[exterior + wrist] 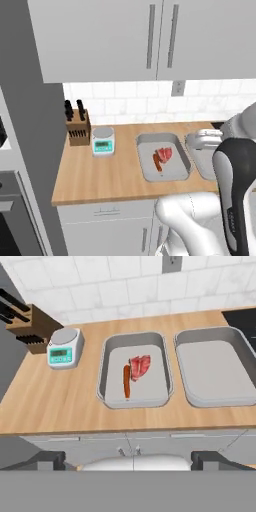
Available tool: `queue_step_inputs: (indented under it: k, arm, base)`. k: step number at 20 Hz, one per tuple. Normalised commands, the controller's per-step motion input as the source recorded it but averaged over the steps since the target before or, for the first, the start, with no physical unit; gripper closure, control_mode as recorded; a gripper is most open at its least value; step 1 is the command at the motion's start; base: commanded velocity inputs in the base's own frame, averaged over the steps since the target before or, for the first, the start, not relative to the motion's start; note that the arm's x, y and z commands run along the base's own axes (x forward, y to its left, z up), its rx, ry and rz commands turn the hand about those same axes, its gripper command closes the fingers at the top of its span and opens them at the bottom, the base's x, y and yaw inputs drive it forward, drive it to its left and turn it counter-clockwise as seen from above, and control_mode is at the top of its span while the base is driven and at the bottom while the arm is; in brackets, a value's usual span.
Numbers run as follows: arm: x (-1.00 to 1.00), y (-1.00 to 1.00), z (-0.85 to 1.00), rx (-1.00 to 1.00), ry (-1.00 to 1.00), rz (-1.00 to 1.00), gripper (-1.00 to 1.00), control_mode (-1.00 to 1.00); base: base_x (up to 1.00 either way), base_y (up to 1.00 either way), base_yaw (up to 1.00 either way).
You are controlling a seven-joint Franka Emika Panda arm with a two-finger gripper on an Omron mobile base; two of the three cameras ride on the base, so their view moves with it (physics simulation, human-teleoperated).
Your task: Place one carrot and one steak in each tupperware on the nearby counter, to pack two identical lunches.
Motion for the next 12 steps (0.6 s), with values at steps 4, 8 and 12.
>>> queue_step_inputs:
  k: [4, 8, 12]
  arm:
    - [0.0, 0.0, 0.0, 0.0, 0.0, 0.0, -1.0, 1.0]
    - [0.0, 0.0, 0.0, 0.0, 0.0, 0.0, -1.0, 1.0]
    - [0.0, 0.0, 0.0, 0.0, 0.0, 0.0, -1.0, 1.0]
  base:
    - [-1.0, 0.0, 0.0]
    - [-1.0, 0.27, 0.01]
    - [-0.89, 0.9, 0.14]
